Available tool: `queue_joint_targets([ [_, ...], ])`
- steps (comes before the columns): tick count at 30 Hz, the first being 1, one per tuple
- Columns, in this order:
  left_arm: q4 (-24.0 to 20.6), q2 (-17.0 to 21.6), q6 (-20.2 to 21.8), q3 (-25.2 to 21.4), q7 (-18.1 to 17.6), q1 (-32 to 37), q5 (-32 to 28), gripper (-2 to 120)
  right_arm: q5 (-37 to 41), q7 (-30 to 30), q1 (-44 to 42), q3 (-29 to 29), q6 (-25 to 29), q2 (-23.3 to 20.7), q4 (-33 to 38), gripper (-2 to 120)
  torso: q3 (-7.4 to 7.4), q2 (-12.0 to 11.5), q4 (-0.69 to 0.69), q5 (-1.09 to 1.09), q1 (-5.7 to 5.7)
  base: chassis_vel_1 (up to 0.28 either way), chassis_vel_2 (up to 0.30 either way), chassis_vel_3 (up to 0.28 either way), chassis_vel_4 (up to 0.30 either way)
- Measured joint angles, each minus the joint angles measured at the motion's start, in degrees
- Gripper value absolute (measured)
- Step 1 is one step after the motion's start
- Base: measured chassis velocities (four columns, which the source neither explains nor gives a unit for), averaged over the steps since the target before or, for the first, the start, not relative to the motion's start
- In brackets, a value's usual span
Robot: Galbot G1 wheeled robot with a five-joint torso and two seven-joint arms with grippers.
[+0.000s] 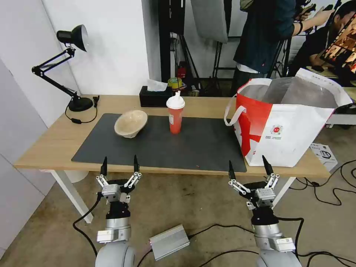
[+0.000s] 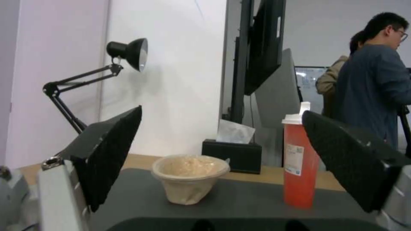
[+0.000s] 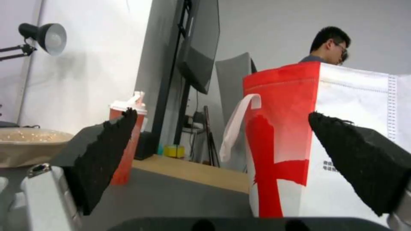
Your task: Pick up the trash from the table and place it into the takeout bag.
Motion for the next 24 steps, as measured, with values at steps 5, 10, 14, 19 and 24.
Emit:
queue_joint_targets([
  [5,-0.05,-0.01,0.01,0.0,-0.01,0.0,-0.03,100,-0.01,-0.08,0.04,-0.41,-0.06,-0.04,-0.01,100,0.0,0.0,0.0,0.0,0.0,0.0,0.0,0.0,0.0],
  [10,-0.1,0.0,0.01,-0.06,-0.01,0.06,-0.08,100,-0.18,-0.14,0.07,-0.73,-0.16,-0.04,-0.02,100,0.0,-0.01,0.0,0.0,0.0,0.0,0.0,0.0,0.0],
  [14,-0.12,-0.01,0.01,-0.03,-0.01,0.1,-0.11,100,-0.21,-0.2,0.07,-0.76,-0.23,-0.03,-0.1,100,0.0,-0.01,0.0,0.0,0.01,0.0,0.0,0.0,0.0],
  [19,-0.22,-0.01,0.01,0.02,-0.01,0.15,-0.13,100,-0.38,-0.4,0.46,-1.42,-0.73,-0.06,-0.18,100,0.0,-0.01,0.0,0.0,0.01,0.0,0.0,0.0,0.0],
  [24,-0.34,-0.01,0.01,-0.03,-0.02,0.31,-0.16,100,-0.26,-1.12,1.41,-2.57,-2.76,-0.45,0.6,100,0.0,-0.01,0.0,0.0,0.01,0.0,0.0,0.0,0.0],
])
